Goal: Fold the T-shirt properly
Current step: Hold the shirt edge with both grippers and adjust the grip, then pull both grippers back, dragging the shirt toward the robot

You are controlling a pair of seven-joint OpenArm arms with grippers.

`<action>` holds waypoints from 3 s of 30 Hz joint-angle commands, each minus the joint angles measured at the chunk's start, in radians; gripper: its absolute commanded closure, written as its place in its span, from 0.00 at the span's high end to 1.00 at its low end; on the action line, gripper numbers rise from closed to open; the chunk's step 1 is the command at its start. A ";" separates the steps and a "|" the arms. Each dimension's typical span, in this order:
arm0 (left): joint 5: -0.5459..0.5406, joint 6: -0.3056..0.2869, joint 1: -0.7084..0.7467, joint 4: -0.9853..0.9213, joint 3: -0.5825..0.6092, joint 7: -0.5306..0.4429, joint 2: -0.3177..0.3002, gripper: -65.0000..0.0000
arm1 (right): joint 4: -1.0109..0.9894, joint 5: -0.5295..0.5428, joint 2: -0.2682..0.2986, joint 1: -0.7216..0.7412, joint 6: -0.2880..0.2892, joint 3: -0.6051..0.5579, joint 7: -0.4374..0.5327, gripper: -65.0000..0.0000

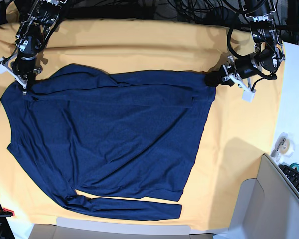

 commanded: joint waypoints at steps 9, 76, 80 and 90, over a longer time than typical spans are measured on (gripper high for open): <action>-0.030 0.001 -0.015 0.107 -0.004 0.062 -0.002 0.04 | 0.081 0.037 0.015 -0.017 0.003 -0.005 -0.024 0.00; -0.091 0.006 -0.506 -0.174 0.005 -0.035 -0.093 0.04 | -0.114 -0.153 0.063 0.353 0.002 0.050 -0.104 0.01; -0.091 0.003 -0.472 -0.174 0.005 -0.037 -0.094 0.04 | -0.194 -0.153 0.073 0.353 0.002 0.013 -0.105 0.04; -0.091 0.000 -0.435 -0.169 0.005 -0.037 -0.096 0.07 | -0.215 -0.149 0.112 0.362 0.002 -0.068 -0.104 0.44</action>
